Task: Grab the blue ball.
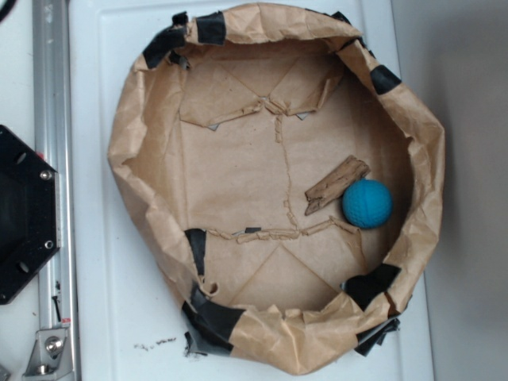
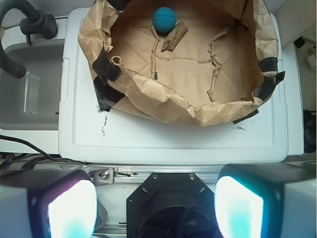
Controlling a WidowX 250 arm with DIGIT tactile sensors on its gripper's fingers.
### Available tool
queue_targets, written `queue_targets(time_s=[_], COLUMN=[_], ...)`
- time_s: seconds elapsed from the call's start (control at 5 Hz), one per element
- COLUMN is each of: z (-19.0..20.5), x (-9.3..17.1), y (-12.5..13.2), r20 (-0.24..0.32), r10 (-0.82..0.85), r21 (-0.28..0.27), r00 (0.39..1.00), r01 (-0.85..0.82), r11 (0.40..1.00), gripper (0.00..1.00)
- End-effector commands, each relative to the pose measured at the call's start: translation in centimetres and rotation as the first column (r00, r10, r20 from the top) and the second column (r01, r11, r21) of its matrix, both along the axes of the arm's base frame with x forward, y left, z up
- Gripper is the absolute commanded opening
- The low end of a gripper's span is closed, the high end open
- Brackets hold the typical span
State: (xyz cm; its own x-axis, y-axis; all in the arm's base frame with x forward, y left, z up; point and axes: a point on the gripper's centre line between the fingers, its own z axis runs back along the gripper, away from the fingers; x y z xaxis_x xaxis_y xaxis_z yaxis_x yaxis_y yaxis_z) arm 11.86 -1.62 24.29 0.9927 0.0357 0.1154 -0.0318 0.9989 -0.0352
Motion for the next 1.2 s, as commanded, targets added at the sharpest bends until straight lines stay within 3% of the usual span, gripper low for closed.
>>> queue_targets(time_s=[0.0, 0.2, 0.4, 0.6, 0.8, 1.0], z=[0.0, -3.6, -5.0, -7.2, -9.5, -11.8], x=[0.0, 5.0, 9.0, 13.4, 16.0, 18.8], y=[0.0, 1.3, 2.5, 3.6, 4.8, 4.0], r20=[0.0, 0.071, 0.145, 0.205, 0.221, 0.321], r10=[0.0, -0.079, -0.096, -0.152, -0.193, -0.282], r21=[0.0, 0.021, 0.076, 0.081, 0.103, 0.159], r00=[1.0, 0.994, 0.985, 0.967, 0.956, 0.904], r01=[0.0, 0.078, 0.086, 0.138, 0.174, 0.242], r11=[1.0, 0.997, 0.993, 0.987, 0.979, 0.957], gripper=[1.0, 1.0, 1.0, 1.0, 1.0, 1.0])
